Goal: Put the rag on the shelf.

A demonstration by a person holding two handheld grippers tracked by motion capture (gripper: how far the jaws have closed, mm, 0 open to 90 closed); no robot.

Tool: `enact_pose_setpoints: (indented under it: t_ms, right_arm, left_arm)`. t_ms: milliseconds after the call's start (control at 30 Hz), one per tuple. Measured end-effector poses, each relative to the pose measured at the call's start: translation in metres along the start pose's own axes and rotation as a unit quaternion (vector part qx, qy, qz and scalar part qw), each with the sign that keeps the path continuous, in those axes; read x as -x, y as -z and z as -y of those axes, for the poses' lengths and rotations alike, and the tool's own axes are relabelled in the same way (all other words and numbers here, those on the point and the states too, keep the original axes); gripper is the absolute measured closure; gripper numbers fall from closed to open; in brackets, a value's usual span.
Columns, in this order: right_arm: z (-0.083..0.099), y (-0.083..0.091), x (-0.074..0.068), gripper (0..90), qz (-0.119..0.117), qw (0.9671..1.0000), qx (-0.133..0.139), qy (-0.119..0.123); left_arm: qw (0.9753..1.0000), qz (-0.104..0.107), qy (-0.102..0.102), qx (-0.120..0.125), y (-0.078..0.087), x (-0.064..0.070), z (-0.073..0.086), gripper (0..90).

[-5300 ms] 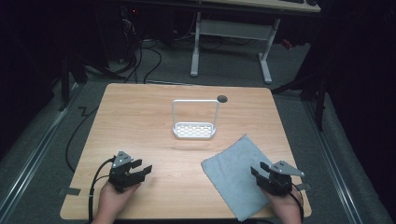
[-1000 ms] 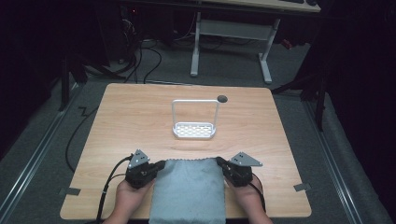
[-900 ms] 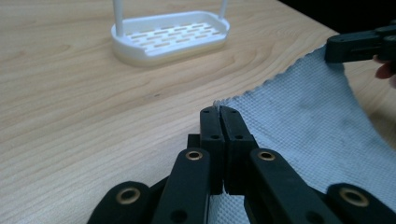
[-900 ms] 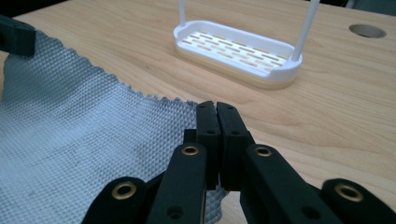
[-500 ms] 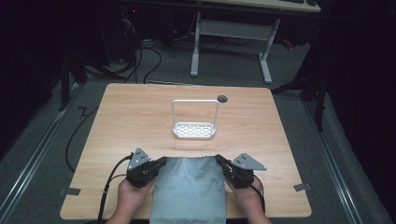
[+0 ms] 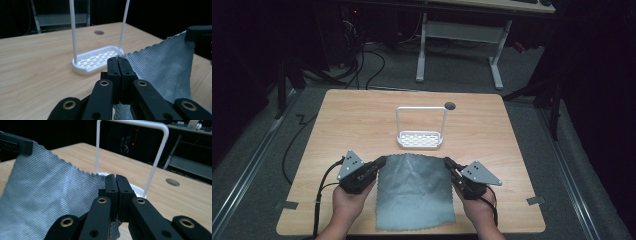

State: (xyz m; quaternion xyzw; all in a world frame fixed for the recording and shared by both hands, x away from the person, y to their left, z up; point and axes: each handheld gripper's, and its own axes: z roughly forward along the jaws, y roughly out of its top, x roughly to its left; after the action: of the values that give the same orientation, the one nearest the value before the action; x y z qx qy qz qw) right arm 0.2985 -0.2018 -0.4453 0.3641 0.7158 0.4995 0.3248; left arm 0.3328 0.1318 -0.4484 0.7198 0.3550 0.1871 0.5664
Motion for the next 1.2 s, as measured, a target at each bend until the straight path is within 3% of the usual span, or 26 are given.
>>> enact_pose_setpoints:
  t_ms: [233,733,867,1033,1200]
  right_arm:
    - [-0.015,0.002,0.001,89.4,0.000,0.9998,0.017,-0.006]
    - [-0.054,-0.001,0.025,89.4,0.015,0.9976,0.064,-0.022]
    - [-0.069,-0.005,0.032,89.4,0.018,0.9966,0.078,-0.018]
    - [-0.081,-0.013,0.040,89.5,0.022,0.9967,0.076,-0.018]
    - [-0.090,-0.021,0.047,89.5,0.025,0.9962,0.080,-0.026]
  left_arm:
    - [0.9996,0.001,-0.013,0.025,0.000,0.001,-0.018,89.6]
    - [0.9974,-0.011,-0.027,0.065,-0.011,-0.009,-0.056,89.7]
    - [0.9963,-0.018,-0.032,0.078,-0.013,-0.018,-0.072,89.7]
    - [0.9951,-0.033,-0.046,0.080,-0.016,-0.027,-0.086,89.7]
    - [0.9945,-0.042,-0.045,0.085,-0.020,-0.036,-0.093,89.7]
